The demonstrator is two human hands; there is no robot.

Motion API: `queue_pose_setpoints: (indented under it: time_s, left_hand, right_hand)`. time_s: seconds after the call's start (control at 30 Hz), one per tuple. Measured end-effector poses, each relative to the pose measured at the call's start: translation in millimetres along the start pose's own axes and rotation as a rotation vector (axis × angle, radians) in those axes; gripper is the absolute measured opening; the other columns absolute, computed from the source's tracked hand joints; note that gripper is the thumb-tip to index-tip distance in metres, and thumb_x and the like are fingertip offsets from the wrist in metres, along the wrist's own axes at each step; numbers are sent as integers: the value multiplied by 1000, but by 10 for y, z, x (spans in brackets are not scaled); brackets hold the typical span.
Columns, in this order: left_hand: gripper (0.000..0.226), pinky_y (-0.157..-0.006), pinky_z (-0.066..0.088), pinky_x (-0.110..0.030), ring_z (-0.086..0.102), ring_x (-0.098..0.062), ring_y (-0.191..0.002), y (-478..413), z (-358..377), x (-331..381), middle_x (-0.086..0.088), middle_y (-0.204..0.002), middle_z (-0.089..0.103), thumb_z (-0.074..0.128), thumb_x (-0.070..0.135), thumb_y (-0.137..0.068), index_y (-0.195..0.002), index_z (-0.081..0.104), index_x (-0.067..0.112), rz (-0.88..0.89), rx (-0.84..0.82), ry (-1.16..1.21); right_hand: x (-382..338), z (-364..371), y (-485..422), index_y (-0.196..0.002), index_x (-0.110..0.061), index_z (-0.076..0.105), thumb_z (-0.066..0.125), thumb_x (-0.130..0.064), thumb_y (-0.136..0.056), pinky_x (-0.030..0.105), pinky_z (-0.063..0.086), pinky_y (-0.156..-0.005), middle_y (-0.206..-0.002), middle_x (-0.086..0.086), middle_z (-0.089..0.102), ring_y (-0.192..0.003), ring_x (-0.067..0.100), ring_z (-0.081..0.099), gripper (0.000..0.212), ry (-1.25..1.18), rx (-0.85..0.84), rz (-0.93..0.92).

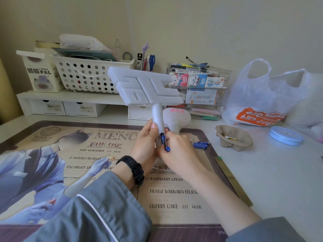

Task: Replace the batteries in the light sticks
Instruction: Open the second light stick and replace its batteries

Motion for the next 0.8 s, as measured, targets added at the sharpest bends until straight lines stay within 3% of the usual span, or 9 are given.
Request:
queue_pose_setpoints:
  time_s: [0.1,0.2,0.3,0.47,0.53,0.6,0.67,0.73,0.8]
  left_hand:
    - [30,-66,55,-25,66,-14,-73,-13,-19,16,-5,-84,66,30,21,-103,-115,56,12,11,11,42]
    - [29,-61,55,-26,65,-13,-68,-3,-8,21,-1,-78,68,29,22,-104,-106,57,13,6,11,53]
    - [30,-62,55,-23,65,-11,-66,5,-6,28,0,-75,68,29,22,-103,-102,58,15,7,18,50]
    - [30,-65,55,-23,65,-12,-72,3,-12,39,-3,-83,67,31,22,-103,-117,55,11,9,25,42]
    - [30,-62,55,-25,63,-15,-69,13,-10,62,-7,-86,64,30,23,-103,-112,55,9,20,22,33]
    - [29,-57,53,-26,61,-15,-64,26,-4,105,-8,-84,61,30,24,-104,-103,54,9,40,26,19]
    - [27,-52,50,-24,58,-10,-55,40,8,154,-3,-79,57,30,25,-104,-99,53,11,63,39,21]
    - [25,-50,49,-25,54,-7,-53,39,36,190,-1,-79,54,31,26,-103,-102,52,12,85,41,53]
    - [24,-53,49,-26,52,-8,-56,28,73,219,-2,-81,54,33,27,-102,-104,52,12,116,32,53]
  right_hand:
    - [-3,2,26,-93,-15,55,49,-34,-94,36,42,-49,-81,7,57,-65,27,57,20,-7,-33,-12]
    - [-25,-18,32,-92,-16,55,48,-37,-96,37,43,-50,-76,6,57,-65,27,56,22,-3,-31,-21]
    - [-49,-29,38,-87,-14,49,45,-31,-97,31,31,-42,-71,3,52,-60,26,52,20,36,-20,-8]
    - [-93,-73,74,-88,-16,38,39,-24,-98,25,16,-39,-89,6,52,-52,17,43,13,109,27,-9]
    - [-30,-81,65,-96,-19,40,40,-23,-98,22,20,-39,-83,0,50,-55,8,40,5,-42,31,69]
    - [62,-107,54,-107,-21,45,42,-20,-97,16,32,-43,-79,-3,52,-60,4,43,11,-264,85,176]
    - [158,-118,53,-102,-18,51,41,-15,-96,11,34,-46,-76,0,58,-59,8,47,12,-454,171,284]
    - [282,-52,66,-91,-15,52,38,-16,-97,20,39,-52,-73,4,57,-56,15,46,15,-642,208,444]
    - [367,69,101,-88,-15,52,37,-19,-97,29,37,-48,-73,6,53,-57,19,44,18,-859,189,614]
Point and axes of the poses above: each hand's wrist, its own y-axis away from the middle knuckle, its own z-axis out of the palm, x = y × z, the point moved 8 cm from there along -y, towards the middle knuckle
